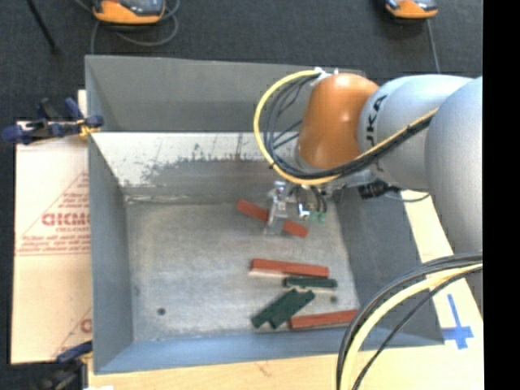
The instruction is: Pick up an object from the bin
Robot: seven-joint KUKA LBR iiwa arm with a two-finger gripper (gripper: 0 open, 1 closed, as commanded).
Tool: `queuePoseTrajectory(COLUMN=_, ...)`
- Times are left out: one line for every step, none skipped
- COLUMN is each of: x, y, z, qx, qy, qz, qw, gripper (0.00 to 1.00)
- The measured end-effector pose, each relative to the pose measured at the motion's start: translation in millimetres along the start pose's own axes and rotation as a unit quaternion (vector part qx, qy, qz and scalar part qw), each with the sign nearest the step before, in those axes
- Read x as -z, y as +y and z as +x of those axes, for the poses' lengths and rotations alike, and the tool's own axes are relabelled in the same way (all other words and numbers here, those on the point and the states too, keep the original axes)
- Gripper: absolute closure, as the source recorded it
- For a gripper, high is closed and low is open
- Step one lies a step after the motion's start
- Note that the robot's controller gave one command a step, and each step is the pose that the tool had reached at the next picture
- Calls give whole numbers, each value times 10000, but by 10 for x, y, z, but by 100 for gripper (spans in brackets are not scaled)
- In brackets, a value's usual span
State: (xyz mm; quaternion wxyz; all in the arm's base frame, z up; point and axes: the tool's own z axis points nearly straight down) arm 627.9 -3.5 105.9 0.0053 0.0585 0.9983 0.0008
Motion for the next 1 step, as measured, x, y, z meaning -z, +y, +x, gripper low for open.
queuePoseTrajectory(x=1017, y=136, z=482, qx=-33, qy=-2, qz=-1, qw=10000, gripper=100)
